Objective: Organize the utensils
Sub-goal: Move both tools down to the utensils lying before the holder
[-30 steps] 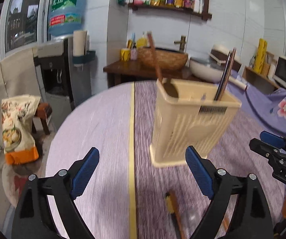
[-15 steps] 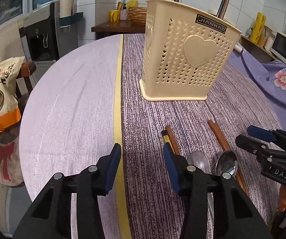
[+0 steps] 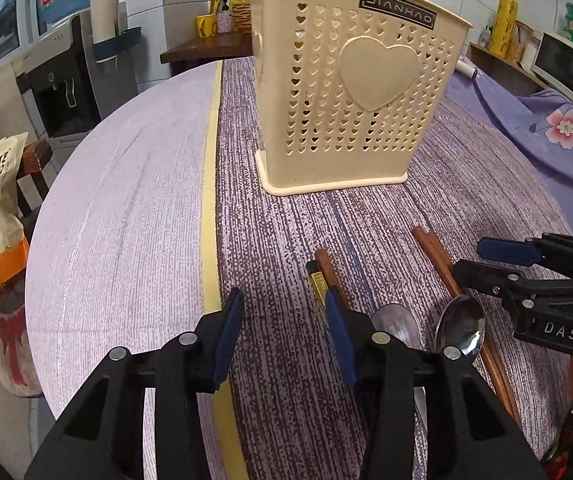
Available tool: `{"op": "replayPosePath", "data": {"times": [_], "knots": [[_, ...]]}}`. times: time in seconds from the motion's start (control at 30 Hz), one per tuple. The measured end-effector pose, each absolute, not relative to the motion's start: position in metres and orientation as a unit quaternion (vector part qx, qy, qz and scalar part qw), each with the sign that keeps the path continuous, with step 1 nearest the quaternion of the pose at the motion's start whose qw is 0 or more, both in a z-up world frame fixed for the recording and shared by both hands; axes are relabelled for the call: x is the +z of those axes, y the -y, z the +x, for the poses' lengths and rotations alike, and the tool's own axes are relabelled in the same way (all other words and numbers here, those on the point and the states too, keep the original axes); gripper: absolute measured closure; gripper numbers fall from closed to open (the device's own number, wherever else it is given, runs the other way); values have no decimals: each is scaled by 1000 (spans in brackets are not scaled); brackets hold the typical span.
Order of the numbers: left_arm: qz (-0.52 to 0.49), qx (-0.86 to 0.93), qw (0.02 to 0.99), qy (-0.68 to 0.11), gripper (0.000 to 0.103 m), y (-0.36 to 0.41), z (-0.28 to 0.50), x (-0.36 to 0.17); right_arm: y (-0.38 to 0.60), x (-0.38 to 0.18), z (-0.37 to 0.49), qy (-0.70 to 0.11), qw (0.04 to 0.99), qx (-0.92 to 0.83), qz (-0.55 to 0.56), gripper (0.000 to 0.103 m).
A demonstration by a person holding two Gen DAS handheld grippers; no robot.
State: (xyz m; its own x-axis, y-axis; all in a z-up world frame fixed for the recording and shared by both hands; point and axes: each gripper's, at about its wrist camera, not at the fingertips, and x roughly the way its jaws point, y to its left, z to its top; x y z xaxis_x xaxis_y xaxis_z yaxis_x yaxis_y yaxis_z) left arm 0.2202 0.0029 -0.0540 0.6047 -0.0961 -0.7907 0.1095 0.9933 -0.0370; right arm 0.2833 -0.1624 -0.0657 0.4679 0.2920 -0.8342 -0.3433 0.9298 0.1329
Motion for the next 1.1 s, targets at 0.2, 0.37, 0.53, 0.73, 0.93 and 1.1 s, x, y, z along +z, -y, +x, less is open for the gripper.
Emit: {"op": "replayPosePath", "data": {"times": [0.2,0.37,0.53,0.73,0.93,1.1], "knots": [[26,-61,893,-445,61,4,226,-53,155,-64,290,-482,856,181,-46,56],[26,-59,891,-449,61,-2,226,-52,162,-64,294,-487,853,183,-39,56],[11,-40,891,-452,61,-20,227,-50,178,-60,294,-482,860,166,-18,62],[-4,-47,895,-443,61,-17,224,-43,172,-62,290,-484,858,169,-13,62],[-15,-36,895,-443,61,-11,220,-46,166,-65,283,-481,860,170,-12,62],[-25,-19,897,-441,61,-8,216,-50,159,-68,277,-469,869,158,-16,65]]}}
